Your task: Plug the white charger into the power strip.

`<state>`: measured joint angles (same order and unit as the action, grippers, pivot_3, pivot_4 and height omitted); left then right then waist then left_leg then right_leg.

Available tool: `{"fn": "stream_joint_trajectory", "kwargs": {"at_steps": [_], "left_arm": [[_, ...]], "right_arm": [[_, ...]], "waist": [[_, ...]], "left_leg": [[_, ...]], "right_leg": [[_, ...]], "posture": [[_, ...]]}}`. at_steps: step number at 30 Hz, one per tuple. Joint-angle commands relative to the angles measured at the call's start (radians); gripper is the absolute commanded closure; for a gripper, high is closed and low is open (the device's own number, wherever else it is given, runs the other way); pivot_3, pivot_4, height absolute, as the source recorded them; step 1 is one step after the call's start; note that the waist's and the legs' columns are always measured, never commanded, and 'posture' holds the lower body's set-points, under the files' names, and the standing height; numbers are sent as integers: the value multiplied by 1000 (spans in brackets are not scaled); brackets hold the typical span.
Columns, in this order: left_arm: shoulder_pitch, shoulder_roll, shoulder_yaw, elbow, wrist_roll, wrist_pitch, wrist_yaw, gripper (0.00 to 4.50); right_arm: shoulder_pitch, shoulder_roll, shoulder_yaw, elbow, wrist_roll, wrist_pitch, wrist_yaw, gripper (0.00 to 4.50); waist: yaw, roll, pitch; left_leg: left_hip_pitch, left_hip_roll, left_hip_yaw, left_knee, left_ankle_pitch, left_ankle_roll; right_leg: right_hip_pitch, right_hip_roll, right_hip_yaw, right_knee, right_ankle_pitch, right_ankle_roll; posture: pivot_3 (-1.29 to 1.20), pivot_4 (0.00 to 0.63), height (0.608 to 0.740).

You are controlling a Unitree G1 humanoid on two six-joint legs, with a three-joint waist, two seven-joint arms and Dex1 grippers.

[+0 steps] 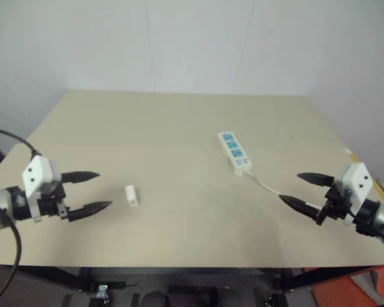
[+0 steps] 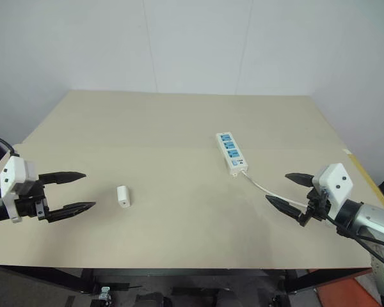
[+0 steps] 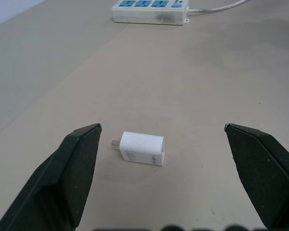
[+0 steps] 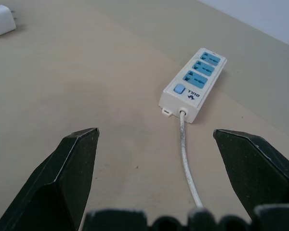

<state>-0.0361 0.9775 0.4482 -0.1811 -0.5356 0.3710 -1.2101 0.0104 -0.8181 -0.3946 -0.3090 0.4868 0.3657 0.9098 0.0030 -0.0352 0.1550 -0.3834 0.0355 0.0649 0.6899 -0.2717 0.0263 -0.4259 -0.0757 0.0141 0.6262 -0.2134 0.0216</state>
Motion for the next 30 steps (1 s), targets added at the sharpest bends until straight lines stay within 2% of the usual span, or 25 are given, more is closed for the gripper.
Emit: {"fn": "stream_joint_trajectory", "kwargs": {"at_steps": [1,8,14,22,25,30], "left_arm": [[-22,20,6,-2,0,-18,-2,28],[-43,14,-20,-2,5,-18,2,28],[-89,12,-67,20,9,-23,-4,28],[-105,15,-79,14,7,-18,-6,28],[-93,13,-70,3,5,-16,-5,0],[-80,11,-59,6,7,-22,-4,0]], "right_arm": [[-25,13,7,-9,-12,-28,-27,0],[-159,110,141,86,-90,43,-171,0],[-407,191,290,365,-190,102,-252,0],[-606,257,415,666,-301,65,-227,0],[-639,274,445,739,-327,49,-206,614],[-676,292,455,826,-352,2,-194,2357]], "waist": [[0,0,0],[-7,0,0],[-17,0,1],[-18,1,1],[-18,1,1],[-20,1,1]], "left_leg": [[0,0,0,0,0,0],[1,0,0,0,0,0],[-1,-1,0,0,0,0],[-4,-1,2,-1,0,0],[-7,-1,2,-1,0,0],[-6,-1,1,-1,0,0]], "right_leg": [[0,0,0,0,0,0],[0,0,0,1,0,0],[-1,0,0,0,2,-3],[-5,0,0,0,2,-3],[-7,0,0,0,2,-3],[-7,0,1,1,3,-3]], "posture": [[0,150,740],[0,150,740],[0,150,740],[0,150,740],[0,150,740],[0,150,740]]}}
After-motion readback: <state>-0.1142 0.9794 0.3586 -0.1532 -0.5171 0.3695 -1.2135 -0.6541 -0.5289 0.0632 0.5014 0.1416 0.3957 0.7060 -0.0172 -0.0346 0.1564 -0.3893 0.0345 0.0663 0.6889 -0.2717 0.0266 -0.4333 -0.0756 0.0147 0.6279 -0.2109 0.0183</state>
